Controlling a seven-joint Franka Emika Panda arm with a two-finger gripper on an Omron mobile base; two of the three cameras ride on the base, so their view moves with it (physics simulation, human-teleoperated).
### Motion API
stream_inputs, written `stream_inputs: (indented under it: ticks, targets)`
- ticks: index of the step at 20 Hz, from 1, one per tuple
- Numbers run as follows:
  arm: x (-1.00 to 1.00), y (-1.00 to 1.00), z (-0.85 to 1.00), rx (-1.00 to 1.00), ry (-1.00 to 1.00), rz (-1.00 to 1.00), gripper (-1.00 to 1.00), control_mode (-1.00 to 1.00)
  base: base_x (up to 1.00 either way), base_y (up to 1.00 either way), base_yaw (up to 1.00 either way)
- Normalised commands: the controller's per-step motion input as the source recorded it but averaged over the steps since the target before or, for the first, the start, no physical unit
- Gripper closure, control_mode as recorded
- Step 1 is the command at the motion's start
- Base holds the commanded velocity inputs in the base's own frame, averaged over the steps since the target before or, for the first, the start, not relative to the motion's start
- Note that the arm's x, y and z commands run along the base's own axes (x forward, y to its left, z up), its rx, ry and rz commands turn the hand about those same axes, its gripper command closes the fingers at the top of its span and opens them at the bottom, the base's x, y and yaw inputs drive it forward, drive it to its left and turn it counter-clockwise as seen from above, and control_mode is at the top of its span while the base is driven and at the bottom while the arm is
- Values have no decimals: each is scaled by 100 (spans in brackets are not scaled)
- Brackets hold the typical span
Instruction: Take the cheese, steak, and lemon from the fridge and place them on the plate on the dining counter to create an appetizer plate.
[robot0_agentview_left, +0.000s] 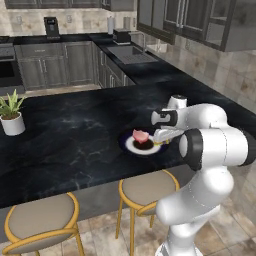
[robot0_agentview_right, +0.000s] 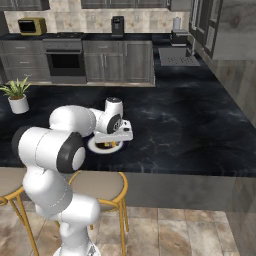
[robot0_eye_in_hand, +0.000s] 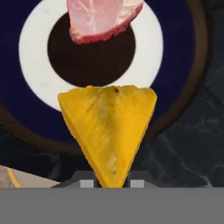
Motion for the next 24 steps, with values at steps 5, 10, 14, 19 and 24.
stream_inputs:
  ticks: [5, 10, 14, 19, 24]
  targets:
    - [20, 0, -21, 0, 0, 0, 100, -100, 0, 0, 0]
    - [20, 0, -19, 0, 0, 0, 100, -100, 0, 0, 0]
    - [16, 0, -23, 0, 0, 0, 100, -100, 0, 0, 0]
    - [12, 0, -21, 0, 0, 0, 100, -100, 0, 0, 0]
    - [7, 0, -8, 0, -1, 0, -100, -100, 0, 0, 0]
